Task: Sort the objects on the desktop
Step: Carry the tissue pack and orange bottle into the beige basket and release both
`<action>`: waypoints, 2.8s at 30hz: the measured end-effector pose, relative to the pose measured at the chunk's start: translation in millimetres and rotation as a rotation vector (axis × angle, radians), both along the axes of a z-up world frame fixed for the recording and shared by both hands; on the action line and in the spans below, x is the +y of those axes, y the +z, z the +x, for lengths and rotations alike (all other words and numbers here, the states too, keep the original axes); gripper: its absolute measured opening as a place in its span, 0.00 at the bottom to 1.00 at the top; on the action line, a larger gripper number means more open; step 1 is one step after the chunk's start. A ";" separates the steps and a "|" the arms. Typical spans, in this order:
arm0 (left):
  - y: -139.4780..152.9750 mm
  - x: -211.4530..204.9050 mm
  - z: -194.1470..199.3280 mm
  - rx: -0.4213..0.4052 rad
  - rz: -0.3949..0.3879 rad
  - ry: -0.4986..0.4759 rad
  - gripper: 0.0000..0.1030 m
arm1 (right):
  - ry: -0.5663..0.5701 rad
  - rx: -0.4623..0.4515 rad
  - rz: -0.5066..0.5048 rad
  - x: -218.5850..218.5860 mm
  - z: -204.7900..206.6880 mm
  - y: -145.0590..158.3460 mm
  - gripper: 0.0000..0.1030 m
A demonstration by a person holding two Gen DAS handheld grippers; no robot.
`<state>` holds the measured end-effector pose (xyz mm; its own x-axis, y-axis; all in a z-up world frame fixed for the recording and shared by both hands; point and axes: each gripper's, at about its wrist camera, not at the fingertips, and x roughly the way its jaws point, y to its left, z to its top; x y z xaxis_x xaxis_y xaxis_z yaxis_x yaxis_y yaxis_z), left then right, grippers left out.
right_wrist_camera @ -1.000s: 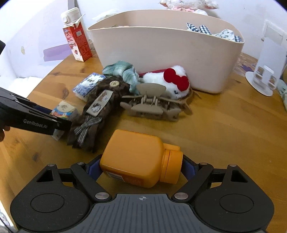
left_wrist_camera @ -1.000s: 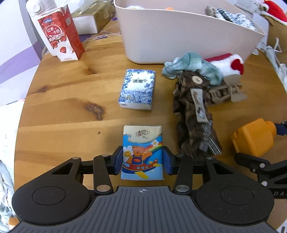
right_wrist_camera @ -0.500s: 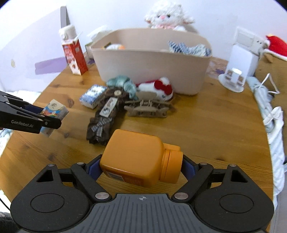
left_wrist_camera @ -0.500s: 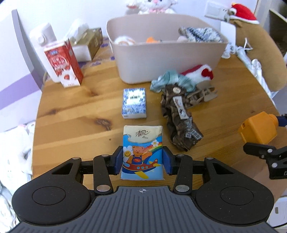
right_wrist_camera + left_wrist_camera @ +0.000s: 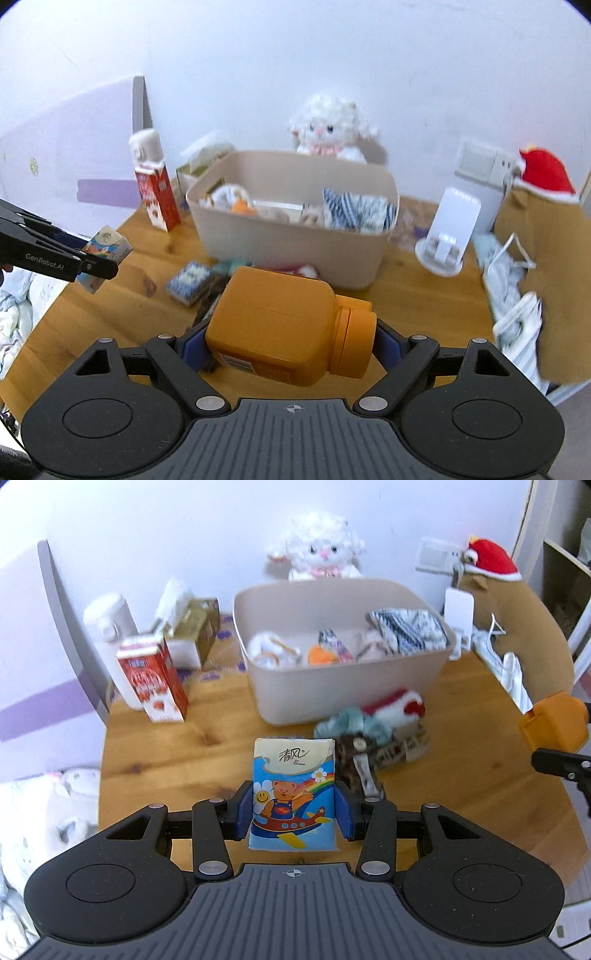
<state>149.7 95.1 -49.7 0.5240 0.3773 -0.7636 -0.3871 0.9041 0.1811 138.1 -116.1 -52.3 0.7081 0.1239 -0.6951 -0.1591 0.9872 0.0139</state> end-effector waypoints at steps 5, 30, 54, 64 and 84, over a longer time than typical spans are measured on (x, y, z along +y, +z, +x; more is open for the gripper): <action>20.4 5.8 13.6 -0.030 0.023 -0.003 0.44 | 0.031 -0.044 -0.007 -7.1 13.3 20.8 0.84; 79.8 47.6 107.6 -0.130 0.119 0.038 0.44 | 0.062 -0.199 -0.028 -37.2 101.8 62.9 0.84; -7.2 77.4 211.6 0.058 0.124 -0.003 0.44 | 0.052 -0.061 -0.033 -47.5 227.5 -7.9 0.84; -47.0 81.1 232.1 0.155 0.128 -0.014 0.44 | 0.065 0.041 -0.039 -37.8 255.7 -51.2 0.84; -63.3 85.6 239.2 0.213 0.158 -0.020 0.70 | 0.036 0.133 -0.055 -33.9 260.6 -74.4 0.87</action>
